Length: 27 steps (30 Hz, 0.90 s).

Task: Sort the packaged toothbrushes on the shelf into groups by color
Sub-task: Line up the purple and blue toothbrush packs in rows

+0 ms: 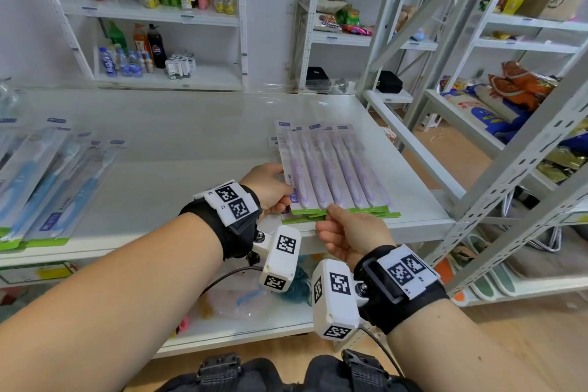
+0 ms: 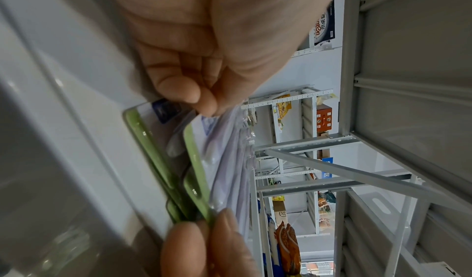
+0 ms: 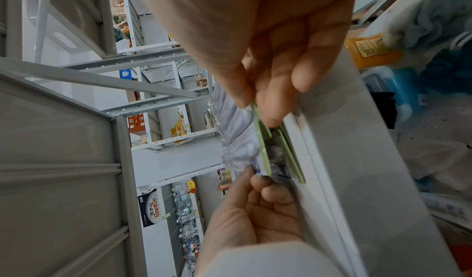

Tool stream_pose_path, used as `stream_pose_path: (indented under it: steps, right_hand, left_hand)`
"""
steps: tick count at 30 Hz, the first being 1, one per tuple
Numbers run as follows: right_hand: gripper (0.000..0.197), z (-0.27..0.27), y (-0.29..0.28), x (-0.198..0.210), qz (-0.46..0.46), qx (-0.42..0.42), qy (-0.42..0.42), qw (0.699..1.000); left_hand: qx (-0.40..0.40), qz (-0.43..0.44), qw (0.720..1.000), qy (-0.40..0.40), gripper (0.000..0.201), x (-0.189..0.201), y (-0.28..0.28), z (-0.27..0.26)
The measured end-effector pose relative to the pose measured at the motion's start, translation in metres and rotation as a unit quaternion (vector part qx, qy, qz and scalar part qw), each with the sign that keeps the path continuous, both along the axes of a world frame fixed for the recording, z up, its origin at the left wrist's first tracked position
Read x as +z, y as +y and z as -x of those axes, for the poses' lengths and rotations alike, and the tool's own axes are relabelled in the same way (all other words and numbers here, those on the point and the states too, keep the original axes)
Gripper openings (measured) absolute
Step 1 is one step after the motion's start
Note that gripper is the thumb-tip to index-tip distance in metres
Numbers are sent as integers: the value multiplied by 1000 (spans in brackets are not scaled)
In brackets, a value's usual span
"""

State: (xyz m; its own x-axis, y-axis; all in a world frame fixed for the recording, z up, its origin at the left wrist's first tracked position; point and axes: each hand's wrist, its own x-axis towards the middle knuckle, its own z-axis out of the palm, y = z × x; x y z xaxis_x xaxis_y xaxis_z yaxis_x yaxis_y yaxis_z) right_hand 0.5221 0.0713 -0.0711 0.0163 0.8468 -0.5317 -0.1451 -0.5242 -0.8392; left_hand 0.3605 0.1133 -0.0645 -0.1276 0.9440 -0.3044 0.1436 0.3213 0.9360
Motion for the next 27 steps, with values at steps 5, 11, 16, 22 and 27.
stream_pose_path:
  steps: [5,11,16,22,27]
  right_hand:
    - [23,-1,0,1,-5,13,-14,1000]
    - [23,-1,2,0,-7,20,-18,1000]
    - [21,-4,3,-1,0,31,-5,1000]
    - [20,-7,3,0,-3,35,-3,999]
    - [22,-21,7,6,-27,21,-39,999]
  left_hand:
    - [0,2,1000,13,45,-2,3,2]
    - [-9,1,1000,25,47,-3,7,3]
    - [-23,3,999,42,48,-3,9,3]
    - [-40,-2,997,72,63,-2,9,1]
    - [-44,5,996,76,71,0,8,2]
